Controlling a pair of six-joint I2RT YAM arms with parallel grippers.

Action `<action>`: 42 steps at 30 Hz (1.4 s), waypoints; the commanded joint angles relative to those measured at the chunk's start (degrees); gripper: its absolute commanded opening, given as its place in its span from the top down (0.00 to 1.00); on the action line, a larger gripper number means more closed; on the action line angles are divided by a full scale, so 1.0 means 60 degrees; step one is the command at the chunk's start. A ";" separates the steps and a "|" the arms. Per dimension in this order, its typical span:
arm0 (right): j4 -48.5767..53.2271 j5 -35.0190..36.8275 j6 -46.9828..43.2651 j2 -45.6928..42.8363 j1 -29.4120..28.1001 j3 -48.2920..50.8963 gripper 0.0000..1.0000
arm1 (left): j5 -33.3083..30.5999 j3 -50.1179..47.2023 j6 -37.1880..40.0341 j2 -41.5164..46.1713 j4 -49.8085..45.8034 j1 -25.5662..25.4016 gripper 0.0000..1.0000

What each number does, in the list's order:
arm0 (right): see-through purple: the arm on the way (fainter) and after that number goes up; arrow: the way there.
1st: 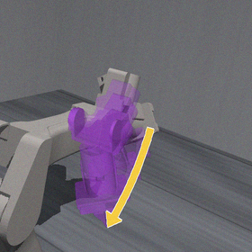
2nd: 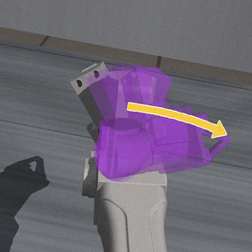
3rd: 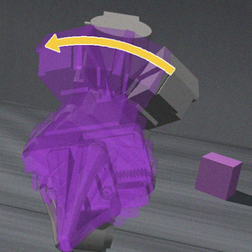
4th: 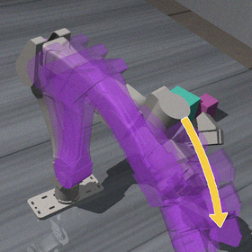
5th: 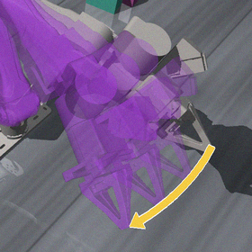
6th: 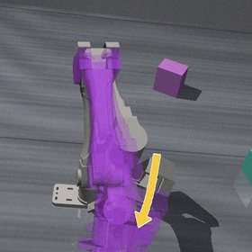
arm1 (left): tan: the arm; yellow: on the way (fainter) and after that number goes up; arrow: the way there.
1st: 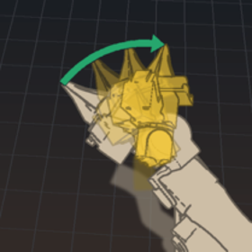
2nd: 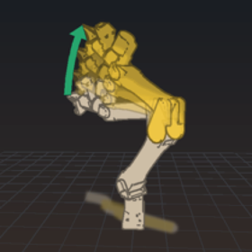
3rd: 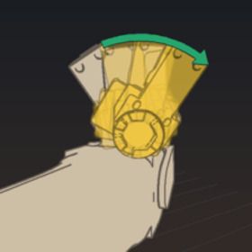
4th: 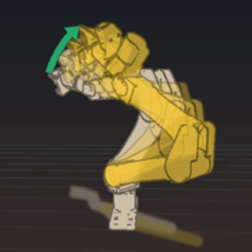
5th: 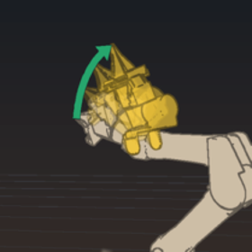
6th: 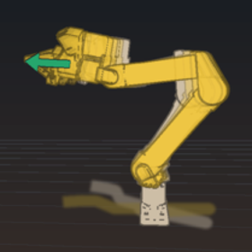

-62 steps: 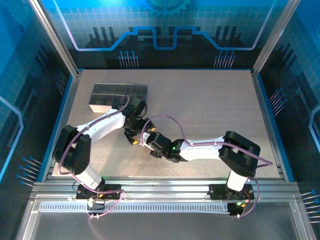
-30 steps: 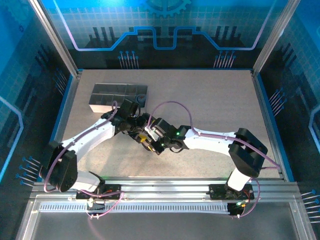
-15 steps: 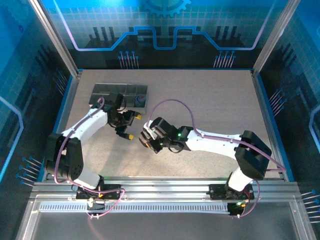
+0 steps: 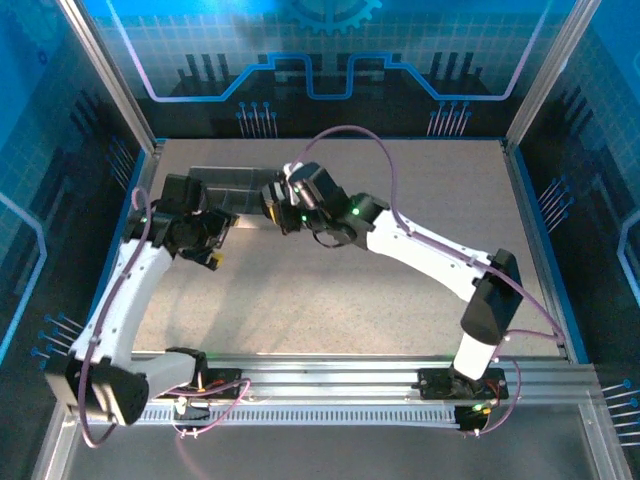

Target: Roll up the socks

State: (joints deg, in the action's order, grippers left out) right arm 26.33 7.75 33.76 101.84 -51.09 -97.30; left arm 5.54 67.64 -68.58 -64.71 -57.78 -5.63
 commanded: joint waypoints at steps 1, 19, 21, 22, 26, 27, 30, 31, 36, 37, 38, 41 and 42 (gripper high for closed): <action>0.0796 -0.0742 0.2197 0.1043 0.0319 -0.0939 1.00 | -0.0787 -0.0397 0.0384 0.0841 -0.1177 0.0059 0.24; 0.0383 -0.1970 0.8115 0.4834 0.0742 -0.5021 1.00 | -0.1026 -0.0535 0.3065 0.5151 -0.2259 0.0059 0.29; 0.0354 -0.1900 0.8264 0.5115 0.0765 -0.5311 1.00 | -0.0954 -0.0550 0.3007 0.5263 -0.2564 0.0059 0.29; 0.0341 -0.1906 0.8400 0.5188 0.0782 -0.5409 1.00 | -0.0924 -0.0586 0.2984 0.5353 -0.2663 0.0059 0.29; 0.0283 -0.1809 0.8626 0.5775 0.0848 -0.5709 1.00 | -0.0923 -0.0611 0.2895 0.5645 -0.2983 0.0059 0.29; 0.0272 -0.1755 0.8640 0.5842 0.0854 -0.5732 1.00 | -0.0921 -0.0595 0.2904 0.5679 -0.3053 0.0059 0.29; 0.0270 -0.1504 0.8703 0.5980 0.0912 -0.5690 1.00 | -0.0874 -0.0502 0.2975 0.5686 -0.3236 0.0059 0.29; 0.0316 -0.1386 0.8658 0.5994 0.0913 -0.5683 1.00 | -0.0892 -0.0452 0.3001 0.5685 -0.3286 0.0059 0.29; 0.0171 -0.1284 0.9059 0.6154 0.1046 -0.5451 1.00 | -0.0917 -0.0375 0.3057 0.5706 -0.3462 0.0061 0.29; 0.0077 -0.1291 0.9106 0.6204 0.1060 -0.5456 1.00 | -0.0912 -0.0399 0.3051 0.5716 -0.3478 0.0067 0.28; 0.0090 -0.1308 0.9158 0.6295 0.1089 -0.5561 1.00 | -0.0913 -0.0396 0.3050 0.5730 -0.3481 0.0059 0.29; 0.0347 -0.1288 0.9251 0.6526 0.1136 -0.5917 1.00 | -0.0906 -0.0432 0.3051 0.5733 -0.3495 0.0059 0.29; 0.0446 -0.1280 0.9279 0.6587 0.1143 -0.5988 1.00 | -0.0902 -0.0454 0.3050 0.5738 -0.3493 0.0059 0.28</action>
State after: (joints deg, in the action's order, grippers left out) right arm 27.49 -1.63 87.50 139.24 -45.17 -130.78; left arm -0.62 64.47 -51.88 -31.05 -76.93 -5.63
